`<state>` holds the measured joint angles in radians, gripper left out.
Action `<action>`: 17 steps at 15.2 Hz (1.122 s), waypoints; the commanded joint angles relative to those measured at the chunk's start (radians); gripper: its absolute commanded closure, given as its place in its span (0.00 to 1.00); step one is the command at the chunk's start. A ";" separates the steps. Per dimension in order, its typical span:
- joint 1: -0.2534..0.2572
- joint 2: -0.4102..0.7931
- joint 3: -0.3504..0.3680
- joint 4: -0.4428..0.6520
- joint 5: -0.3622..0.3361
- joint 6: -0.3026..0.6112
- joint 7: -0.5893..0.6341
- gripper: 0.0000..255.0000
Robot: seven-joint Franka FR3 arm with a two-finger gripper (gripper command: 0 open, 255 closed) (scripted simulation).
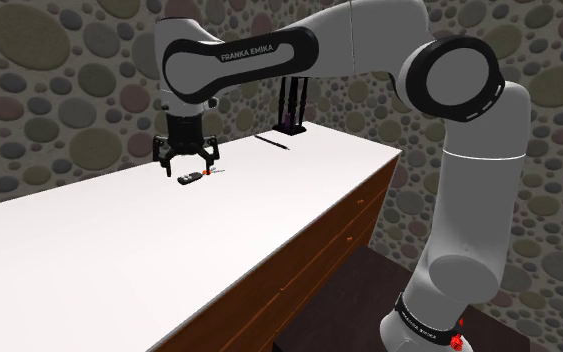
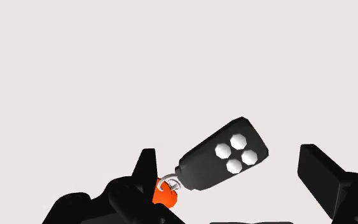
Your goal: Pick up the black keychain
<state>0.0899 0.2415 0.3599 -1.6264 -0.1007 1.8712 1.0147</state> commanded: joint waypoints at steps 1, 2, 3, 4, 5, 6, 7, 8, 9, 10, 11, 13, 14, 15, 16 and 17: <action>0.000 -0.002 0.000 -0.013 0.000 0.011 0.001 0.00; 0.000 -0.002 0.000 -0.013 0.000 0.011 0.001 0.00; 0.000 -0.002 0.000 -0.012 0.000 0.011 0.002 1.00; 0.000 -0.002 0.000 -0.012 0.000 0.011 0.002 1.00; 0.000 -0.002 0.000 -0.012 0.000 0.011 0.002 1.00; 0.000 -0.002 0.000 -0.012 0.000 0.011 0.002 1.00; 0.000 -0.002 0.000 -0.012 0.000 0.011 0.002 1.00; 0.000 -0.002 0.000 -0.012 0.000 0.011 0.002 1.00; 0.000 -0.002 0.000 -0.012 0.000 0.011 0.002 1.00; 0.000 -0.002 0.000 -0.012 0.000 0.011 0.002 1.00; 0.000 -0.002 0.000 -0.012 0.000 0.011 0.002 1.00; 0.000 -0.004 0.001 -0.001 0.001 -0.002 0.000 1.00; 0.000 -0.005 0.001 0.010 0.002 -0.015 0.000 1.00; 0.001 -0.006 0.001 0.023 0.003 -0.028 -0.001 1.00; 0.001 -0.006 0.002 0.035 0.003 -0.041 -0.002 1.00; 0.002 -0.007 0.002 0.048 0.003 -0.054 -0.002 1.00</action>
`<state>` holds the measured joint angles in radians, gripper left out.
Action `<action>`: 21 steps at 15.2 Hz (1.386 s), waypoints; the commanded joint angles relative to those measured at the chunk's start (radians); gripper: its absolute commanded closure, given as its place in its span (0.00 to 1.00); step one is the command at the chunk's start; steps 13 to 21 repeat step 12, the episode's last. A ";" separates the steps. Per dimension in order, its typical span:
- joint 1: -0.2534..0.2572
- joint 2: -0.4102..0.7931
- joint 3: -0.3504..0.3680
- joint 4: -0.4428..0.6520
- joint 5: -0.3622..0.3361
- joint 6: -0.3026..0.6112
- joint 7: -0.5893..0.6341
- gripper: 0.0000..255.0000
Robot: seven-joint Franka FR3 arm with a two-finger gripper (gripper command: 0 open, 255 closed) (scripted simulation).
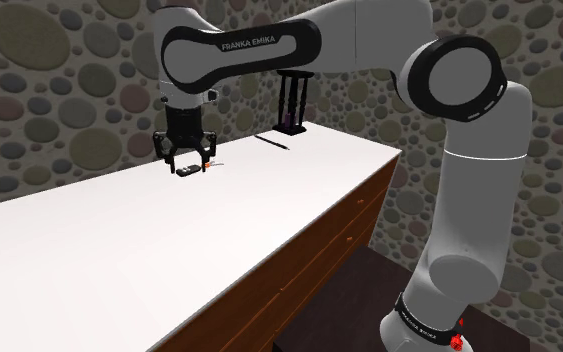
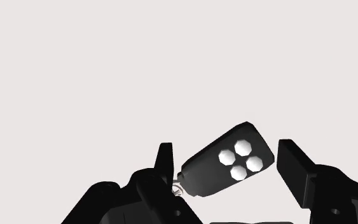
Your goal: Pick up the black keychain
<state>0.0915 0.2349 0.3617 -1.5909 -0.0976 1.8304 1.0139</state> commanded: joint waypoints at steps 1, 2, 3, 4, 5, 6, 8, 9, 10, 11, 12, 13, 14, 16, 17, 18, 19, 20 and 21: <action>0.001 0.000 0.000 0.026 0.001 -0.027 -0.002 1.00; 0.001 0.000 0.001 0.039 0.001 -0.040 -0.002 1.00; 0.002 0.000 0.001 0.053 0.001 -0.054 -0.002 1.00; 0.003 0.000 0.001 0.067 0.001 -0.067 -0.003 1.00; 0.003 0.001 0.002 0.082 0.001 -0.081 -0.003 1.00; 0.004 0.002 0.002 0.097 0.001 -0.095 -0.003 1.00; 0.006 0.006 0.003 0.128 0.000 -0.123 -0.003 1.00; 0.007 0.007 0.003 0.144 -0.001 -0.137 -0.003 1.00; 0.009 0.010 0.003 0.161 -0.002 -0.152 -0.003 1.00; 0.009 0.010 0.003 0.163 -0.002 -0.154 -0.003 1.00; 0.009 0.010 0.003 0.163 -0.002 -0.154 -0.003 1.00; 0.009 0.010 0.003 0.163 -0.002 -0.154 -0.003 1.00; 0.009 0.010 0.003 0.163 -0.002 -0.154 -0.003 1.00; 0.009 0.010 0.003 0.163 -0.002 -0.154 -0.003 1.00; 0.009 0.010 0.003 0.163 -0.002 -0.154 -0.003 1.00; 0.009 0.010 0.003 0.163 -0.002 -0.154 -0.003 1.00; 0.009 0.010 0.003 0.163 -0.002 -0.154 -0.003 1.00; 0.009 0.010 0.003 0.163 -0.002 -0.154 -0.003 1.00; 0.009 0.010 0.003 0.163 -0.002 -0.154 -0.003 1.00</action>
